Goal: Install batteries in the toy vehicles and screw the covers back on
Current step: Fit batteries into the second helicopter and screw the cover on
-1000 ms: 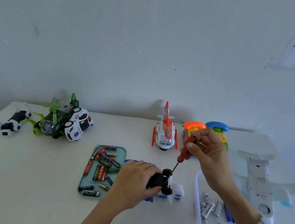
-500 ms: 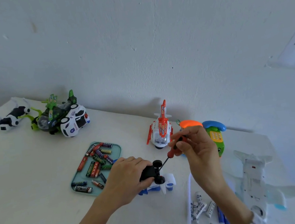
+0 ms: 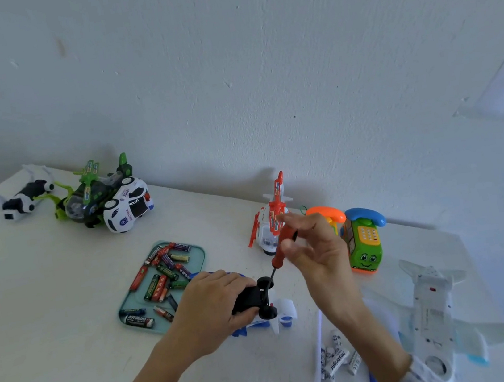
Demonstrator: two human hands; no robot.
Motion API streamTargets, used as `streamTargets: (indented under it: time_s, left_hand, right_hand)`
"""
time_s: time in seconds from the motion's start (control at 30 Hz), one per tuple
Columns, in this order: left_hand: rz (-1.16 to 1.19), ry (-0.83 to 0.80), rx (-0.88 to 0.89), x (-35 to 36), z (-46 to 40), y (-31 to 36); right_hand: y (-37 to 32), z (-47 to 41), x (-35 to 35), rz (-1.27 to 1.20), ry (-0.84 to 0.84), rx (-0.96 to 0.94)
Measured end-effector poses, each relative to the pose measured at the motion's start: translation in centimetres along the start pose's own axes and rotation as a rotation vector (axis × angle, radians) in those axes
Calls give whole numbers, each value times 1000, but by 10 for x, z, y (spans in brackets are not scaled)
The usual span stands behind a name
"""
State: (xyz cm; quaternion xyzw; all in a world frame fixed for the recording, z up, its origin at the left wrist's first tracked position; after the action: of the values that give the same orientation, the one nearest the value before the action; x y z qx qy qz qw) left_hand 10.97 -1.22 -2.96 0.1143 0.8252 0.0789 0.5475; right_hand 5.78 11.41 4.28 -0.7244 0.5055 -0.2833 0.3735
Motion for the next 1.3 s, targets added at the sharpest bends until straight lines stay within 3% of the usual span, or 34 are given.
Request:
streamTargets:
  time_s: [0.27,0.37,0.67,0.8,1.3]
  left_hand:
    - [-2,-8,-1,-1,0,0]
    - [4,-10,-5,-2,-1,0]
    - [14,-5,-10,-3,2,1]
    - [17,3,-12,-5,1,0]
    - [18,-18,7,4,0,-2]
  right_hand:
    - [-9,7,1,51,-23,-96]
    - [-6,5,0,-83,-46,-40]
    - [-6,6,-4,21,45,-54]
    - [-7,6,-6,-62,48,-20]
    - [-18,12,-16,224,120,-31]
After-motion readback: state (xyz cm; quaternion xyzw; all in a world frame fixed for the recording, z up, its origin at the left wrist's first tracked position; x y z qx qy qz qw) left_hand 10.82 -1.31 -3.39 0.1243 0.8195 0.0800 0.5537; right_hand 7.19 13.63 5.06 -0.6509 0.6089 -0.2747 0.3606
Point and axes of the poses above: each hand's wrist, its own z-axis away from the middle knuckle, its own x-axis out of the palm, y = z × x, the point moved 10 cm from there along -z, towards the middle knuckle, and after that the axes turned 12 degrees about -x, right-handed, at the moved point
